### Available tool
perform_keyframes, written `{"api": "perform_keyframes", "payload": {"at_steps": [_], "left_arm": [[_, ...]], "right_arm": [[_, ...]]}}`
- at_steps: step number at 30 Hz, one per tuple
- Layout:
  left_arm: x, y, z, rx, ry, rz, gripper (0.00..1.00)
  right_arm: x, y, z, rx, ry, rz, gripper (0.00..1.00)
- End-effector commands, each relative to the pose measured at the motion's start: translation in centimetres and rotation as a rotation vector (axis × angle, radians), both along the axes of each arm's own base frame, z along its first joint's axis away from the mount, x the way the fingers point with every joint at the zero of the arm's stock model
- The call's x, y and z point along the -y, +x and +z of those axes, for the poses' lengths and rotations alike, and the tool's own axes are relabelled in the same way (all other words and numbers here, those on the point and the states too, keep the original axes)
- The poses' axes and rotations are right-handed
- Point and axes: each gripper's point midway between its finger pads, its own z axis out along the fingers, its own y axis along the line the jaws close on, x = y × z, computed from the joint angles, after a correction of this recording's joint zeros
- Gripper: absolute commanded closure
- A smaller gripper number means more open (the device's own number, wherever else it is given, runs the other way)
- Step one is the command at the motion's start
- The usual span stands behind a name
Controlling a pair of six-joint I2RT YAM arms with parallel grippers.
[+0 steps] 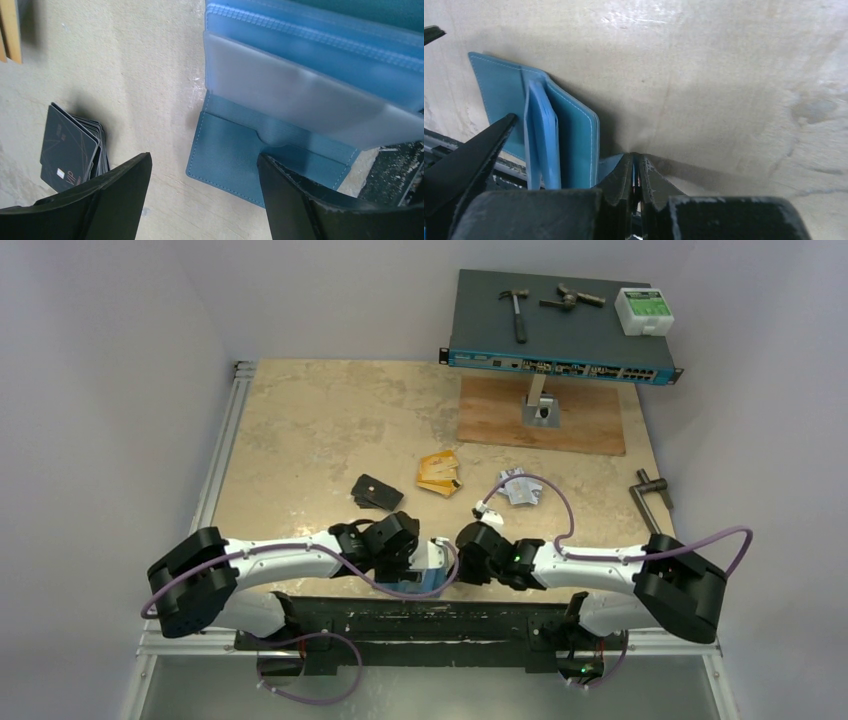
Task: Put the credit cards into the card holder
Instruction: Open the card holder at the center of the board.
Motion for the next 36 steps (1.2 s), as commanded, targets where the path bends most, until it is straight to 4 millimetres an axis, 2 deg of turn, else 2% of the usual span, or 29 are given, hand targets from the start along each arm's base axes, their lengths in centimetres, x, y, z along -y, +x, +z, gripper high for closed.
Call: {"api": "perform_keyframes", "payload": {"at_steps": [1, 8, 15, 18, 24, 26, 28, 33, 36], "left_arm": [[0.2, -0.6, 1.6, -0.057, -0.039, 0.044, 0.22], [0.8, -0.6, 5.3, -0.14, -0.117, 0.111, 0.14], [1.3, -0.5, 6.2, -0.186, -0.181, 0.151, 0.1], [1.2, 0.1, 6.8, -0.225, -0.225, 0.202, 0.09], [0.0, 2.8, 9.0, -0.288, -0.357, 0.346, 0.04], [-0.9, 4.0, 9.3, -0.289, -0.383, 0.393, 0.04], [-1.7, 5.1, 9.7, -0.282, -0.405, 0.43, 0.03], [-4.2, 8.6, 12.2, -0.256, -0.509, 0.533, 0.03], [-6.5, 11.5, 12.4, -0.197, -0.485, 0.589, 0.04]], "right_arm": [[3.2, -0.6, -0.5, -0.01, -0.125, -0.031, 0.93], [2.8, 0.8, 4.1, 0.077, -0.08, -0.057, 0.63], [1.8, 1.7, 6.4, 0.115, -0.055, -0.049, 0.46], [1.5, 2.9, 8.4, 0.167, -0.058, -0.056, 0.42], [1.6, 7.0, 12.1, 0.255, -0.03, -0.072, 0.36], [0.9, 8.5, 13.2, 0.287, 0.007, -0.057, 0.3], [-0.4, 10.0, 14.2, 0.317, 0.029, -0.038, 0.3], [-4.1, 13.2, 13.8, 0.332, 0.03, 0.037, 0.29], [-6.4, 14.7, 12.7, 0.328, 0.041, 0.089, 0.3]]}}
